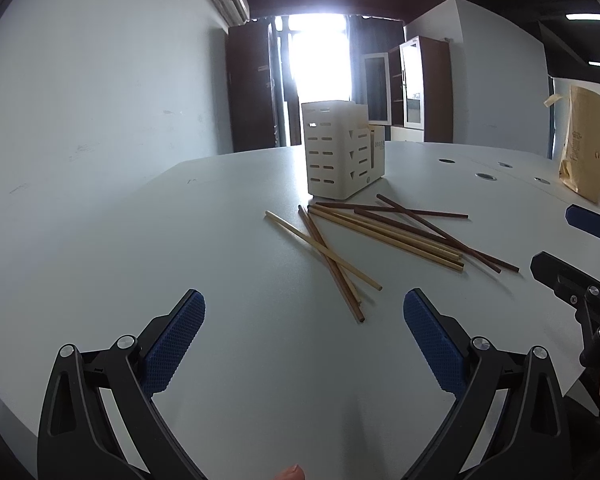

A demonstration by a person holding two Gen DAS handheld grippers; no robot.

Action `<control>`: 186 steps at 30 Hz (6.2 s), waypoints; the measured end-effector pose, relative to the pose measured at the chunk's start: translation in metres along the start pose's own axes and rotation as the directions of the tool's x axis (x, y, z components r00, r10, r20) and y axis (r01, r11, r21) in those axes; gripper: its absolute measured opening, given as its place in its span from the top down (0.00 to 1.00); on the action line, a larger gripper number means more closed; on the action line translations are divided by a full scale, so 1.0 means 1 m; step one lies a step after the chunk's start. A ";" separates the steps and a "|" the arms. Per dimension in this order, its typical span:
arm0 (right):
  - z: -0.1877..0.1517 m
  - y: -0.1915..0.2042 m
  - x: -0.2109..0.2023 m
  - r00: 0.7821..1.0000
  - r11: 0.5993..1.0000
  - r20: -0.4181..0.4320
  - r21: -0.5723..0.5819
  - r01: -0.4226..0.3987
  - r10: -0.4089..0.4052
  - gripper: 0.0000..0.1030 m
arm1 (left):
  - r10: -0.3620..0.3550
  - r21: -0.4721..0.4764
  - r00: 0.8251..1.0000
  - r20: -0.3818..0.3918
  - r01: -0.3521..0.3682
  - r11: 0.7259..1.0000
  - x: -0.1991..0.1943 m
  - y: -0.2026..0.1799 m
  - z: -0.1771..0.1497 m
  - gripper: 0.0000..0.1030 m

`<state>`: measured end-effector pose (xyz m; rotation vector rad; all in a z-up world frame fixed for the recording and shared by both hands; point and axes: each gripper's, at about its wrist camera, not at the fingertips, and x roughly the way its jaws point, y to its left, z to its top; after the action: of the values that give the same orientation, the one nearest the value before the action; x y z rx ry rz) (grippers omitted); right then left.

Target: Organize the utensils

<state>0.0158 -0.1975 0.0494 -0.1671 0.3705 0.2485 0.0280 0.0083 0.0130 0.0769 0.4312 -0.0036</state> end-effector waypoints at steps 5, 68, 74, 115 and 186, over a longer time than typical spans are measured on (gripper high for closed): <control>0.008 -0.001 0.003 1.000 1.000 0.015 -0.012 -0.001 0.001 0.04 | -0.017 0.022 1.000 -0.003 0.018 1.000 0.006 -0.006 0.004 0.05; 0.088 -0.048 0.311 0.722 0.986 -0.672 0.085 -0.146 0.165 0.85 | -0.111 -0.162 0.795 -0.596 0.016 0.987 0.275 0.060 0.097 0.61; 0.083 -0.050 0.305 0.719 0.981 -0.668 0.110 -0.158 0.191 0.92 | -0.157 -0.182 0.783 -0.602 0.057 0.982 0.263 0.054 0.099 0.83; 0.370 -0.103 0.146 0.965 0.966 0.253 0.227 -0.125 0.065 0.93 | -0.169 -0.251 0.983 0.074 0.182 0.951 0.101 0.065 0.371 0.95; 0.253 -0.081 0.189 0.958 0.946 0.256 0.259 -0.197 0.129 0.62 | -0.027 -0.318 0.992 0.124 0.066 0.946 0.140 0.077 0.223 0.06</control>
<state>0.2928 -0.1834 0.2199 0.1753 0.1791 0.3733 0.2502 0.0697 0.1623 -0.2553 0.3100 0.0160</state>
